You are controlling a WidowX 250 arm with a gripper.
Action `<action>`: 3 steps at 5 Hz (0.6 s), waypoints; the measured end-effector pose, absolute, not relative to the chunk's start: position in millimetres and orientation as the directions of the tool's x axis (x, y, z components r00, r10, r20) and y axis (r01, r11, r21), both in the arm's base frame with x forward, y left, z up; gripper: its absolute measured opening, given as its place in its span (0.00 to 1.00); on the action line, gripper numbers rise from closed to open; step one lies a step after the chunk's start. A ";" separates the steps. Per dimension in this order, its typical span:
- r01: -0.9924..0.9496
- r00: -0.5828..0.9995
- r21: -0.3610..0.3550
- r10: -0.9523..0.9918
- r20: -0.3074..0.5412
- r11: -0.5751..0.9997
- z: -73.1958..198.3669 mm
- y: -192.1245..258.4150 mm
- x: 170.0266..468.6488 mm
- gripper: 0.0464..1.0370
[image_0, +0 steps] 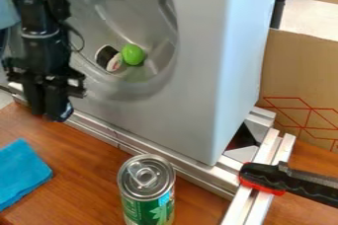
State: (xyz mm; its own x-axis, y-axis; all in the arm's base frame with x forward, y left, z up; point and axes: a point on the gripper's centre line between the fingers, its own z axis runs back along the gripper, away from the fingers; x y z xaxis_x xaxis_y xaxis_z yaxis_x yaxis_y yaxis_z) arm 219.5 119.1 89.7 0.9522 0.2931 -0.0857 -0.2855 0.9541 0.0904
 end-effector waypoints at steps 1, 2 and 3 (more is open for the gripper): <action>-0.231 0.957 0.133 0.249 -0.146 0.964 65.9 123.3 202.4 0.24; -0.172 0.964 0.182 0.203 -0.170 0.968 49.0 124.9 185.7 0.24; -0.121 0.964 0.196 0.162 -0.211 0.973 36.2 121.9 167.9 0.24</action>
State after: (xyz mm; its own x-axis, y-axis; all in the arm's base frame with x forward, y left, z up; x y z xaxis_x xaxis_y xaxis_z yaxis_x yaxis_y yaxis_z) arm 167.9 121.9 36.2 0.9638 0.1623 -0.2114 -0.1209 0.9732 0.1956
